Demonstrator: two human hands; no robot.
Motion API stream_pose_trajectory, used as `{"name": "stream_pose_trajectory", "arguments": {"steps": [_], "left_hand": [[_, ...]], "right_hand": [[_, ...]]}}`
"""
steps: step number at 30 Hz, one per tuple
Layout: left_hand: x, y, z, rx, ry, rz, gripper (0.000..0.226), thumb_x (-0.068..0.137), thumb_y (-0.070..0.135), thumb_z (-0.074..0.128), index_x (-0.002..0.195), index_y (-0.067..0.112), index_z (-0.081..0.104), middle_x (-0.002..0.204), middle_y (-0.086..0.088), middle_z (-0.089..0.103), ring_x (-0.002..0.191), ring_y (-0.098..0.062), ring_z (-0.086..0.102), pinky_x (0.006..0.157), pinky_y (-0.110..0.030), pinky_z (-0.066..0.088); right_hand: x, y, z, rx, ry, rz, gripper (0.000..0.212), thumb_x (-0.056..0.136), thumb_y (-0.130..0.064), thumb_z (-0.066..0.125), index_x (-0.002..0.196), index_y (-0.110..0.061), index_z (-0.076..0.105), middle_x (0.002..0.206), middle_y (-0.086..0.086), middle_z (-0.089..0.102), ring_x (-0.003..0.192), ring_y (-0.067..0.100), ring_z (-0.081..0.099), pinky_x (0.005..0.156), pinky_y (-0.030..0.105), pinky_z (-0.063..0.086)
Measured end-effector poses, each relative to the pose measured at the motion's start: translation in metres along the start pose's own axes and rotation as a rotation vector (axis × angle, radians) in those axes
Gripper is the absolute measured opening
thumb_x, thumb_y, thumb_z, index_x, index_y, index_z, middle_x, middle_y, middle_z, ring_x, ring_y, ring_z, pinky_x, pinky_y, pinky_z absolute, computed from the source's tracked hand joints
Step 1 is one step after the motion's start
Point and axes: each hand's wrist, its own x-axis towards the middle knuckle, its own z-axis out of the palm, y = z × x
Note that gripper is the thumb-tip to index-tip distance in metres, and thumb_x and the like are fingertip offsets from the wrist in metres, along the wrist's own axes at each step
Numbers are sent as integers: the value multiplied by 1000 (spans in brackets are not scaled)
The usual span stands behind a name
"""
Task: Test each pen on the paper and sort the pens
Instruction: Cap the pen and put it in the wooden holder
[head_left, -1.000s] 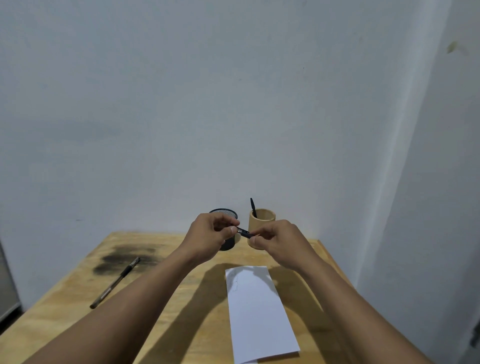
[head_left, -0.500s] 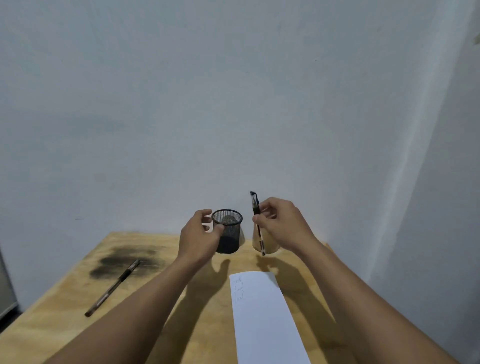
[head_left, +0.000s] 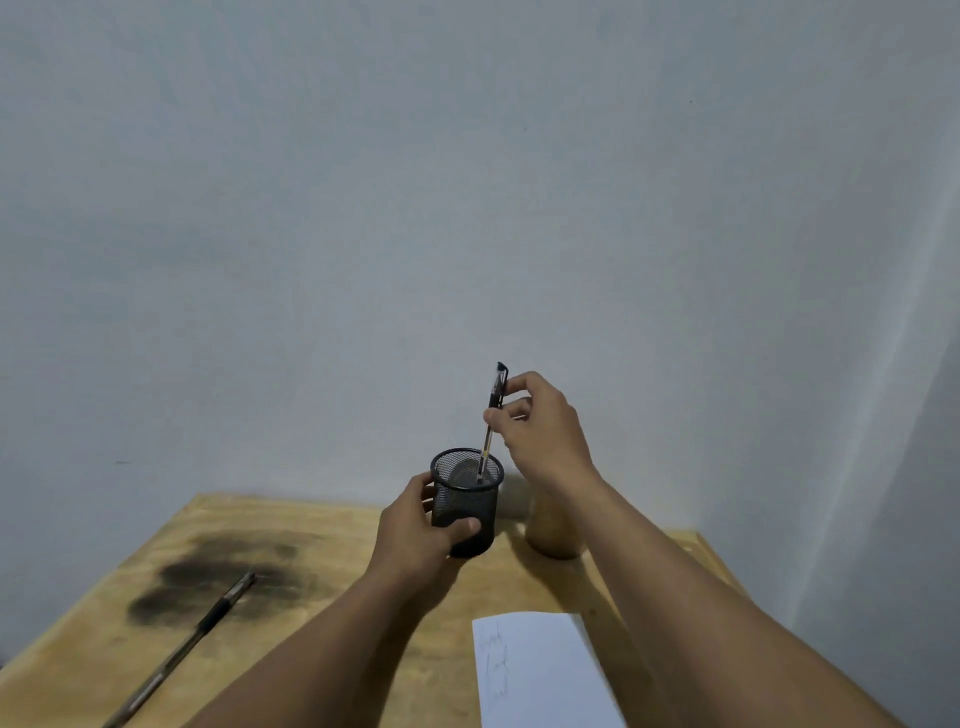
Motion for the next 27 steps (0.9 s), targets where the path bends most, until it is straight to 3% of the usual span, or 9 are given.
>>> {"name": "stream_pose_trajectory", "arguments": {"steps": [3,9,14,17,18,20,22,24,27], "left_hand": [[7,-2,-2,37,-7,41,65,69,6,86,125,20,57,108,15,68,100,-2,65,83,-26,57],[14,-5,-4,54,-34,25,67,68,9,87,127,19,58,114,6,69,106,-11,66,89,-35,58],[19,-5,-5,105,-34,20,63,67,11,90,122,17,60,113,5,70,100,-1,64,72,-8,49],[11,-2,-8,121,-22,-17,67,62,11,92,120,15,60,117,0,69,100,-6,65,75,-19,57],[6,0,-8,113,-17,-29,69,61,7,93,121,12,59,120,-2,66,102,-10,64,69,-22,59],[-5,6,-14,133,-3,-31,74,64,1,90,129,8,54,126,-5,60,109,-17,59,56,-9,52],[-14,12,-26,229,36,-16,72,73,10,87,136,6,53,131,-5,60,115,-18,57,65,-6,47],[-25,14,-48,381,78,29,65,79,24,82,137,10,55,132,-5,63,118,-18,60,84,-19,47],[-49,12,-84,562,134,57,54,87,34,73,135,17,56,132,-2,64,120,-20,60,99,-34,48]], "right_hand": [[4,10,16,-33,-50,38,15,89,-25,70,101,-26,62,78,-4,74,78,11,70,67,29,50],[5,24,32,-112,-53,89,12,89,-29,71,98,-23,67,77,-9,70,79,12,68,62,26,46],[3,24,25,-137,-1,87,17,90,-28,71,105,-21,67,86,-8,69,80,9,65,63,23,44],[-1,18,17,-192,42,64,20,91,-25,68,110,-20,67,93,-6,67,91,15,66,74,26,47],[-4,15,14,-213,48,49,21,91,-24,66,111,-19,67,95,-6,67,95,17,66,78,28,48],[-10,6,9,-245,30,16,22,92,-23,64,113,-19,67,98,-7,66,97,17,66,82,30,50],[-18,-4,8,-263,-11,-20,21,93,-23,63,113,-18,67,99,-7,67,98,17,66,85,33,53],[-27,-14,12,-278,-82,-59,22,94,-23,64,115,-18,66,104,-6,69,101,17,66,87,35,54],[-43,-26,29,-291,-229,-104,26,95,-24,64,121,-18,65,113,-4,68,106,16,64,91,33,54]]}}
